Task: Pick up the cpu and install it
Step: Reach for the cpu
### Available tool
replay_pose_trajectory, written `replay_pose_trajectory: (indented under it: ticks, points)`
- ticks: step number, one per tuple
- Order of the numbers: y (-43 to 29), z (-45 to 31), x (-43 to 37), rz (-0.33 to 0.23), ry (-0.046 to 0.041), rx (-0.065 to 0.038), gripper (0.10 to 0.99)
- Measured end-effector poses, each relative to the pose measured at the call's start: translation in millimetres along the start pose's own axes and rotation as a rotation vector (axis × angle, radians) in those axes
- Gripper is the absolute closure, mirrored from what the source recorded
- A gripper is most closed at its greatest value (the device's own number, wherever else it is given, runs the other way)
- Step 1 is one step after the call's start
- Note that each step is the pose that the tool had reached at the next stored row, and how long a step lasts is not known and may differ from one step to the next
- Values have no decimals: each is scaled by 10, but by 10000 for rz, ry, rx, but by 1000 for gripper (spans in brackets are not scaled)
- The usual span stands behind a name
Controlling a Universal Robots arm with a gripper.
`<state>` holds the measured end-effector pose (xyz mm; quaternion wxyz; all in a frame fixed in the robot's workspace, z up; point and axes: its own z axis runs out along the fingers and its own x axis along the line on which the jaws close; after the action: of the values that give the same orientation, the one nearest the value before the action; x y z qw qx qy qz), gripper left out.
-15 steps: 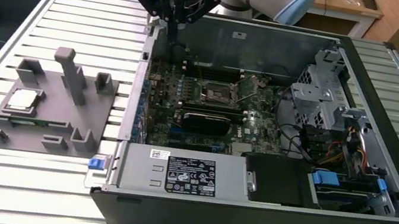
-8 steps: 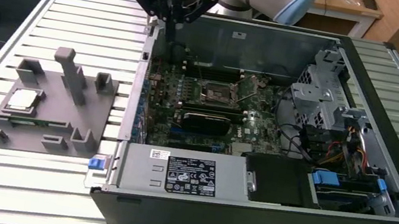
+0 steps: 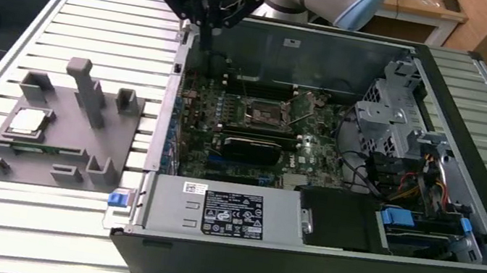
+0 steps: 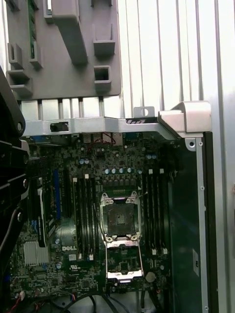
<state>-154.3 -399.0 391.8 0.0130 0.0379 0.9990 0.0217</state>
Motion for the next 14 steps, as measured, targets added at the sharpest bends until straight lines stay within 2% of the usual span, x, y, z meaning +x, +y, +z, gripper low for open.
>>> replay_pose_trajectory:
  ticks: [14]
  points:
    - [-3, 9, 37, 0, -1, -1, 980]
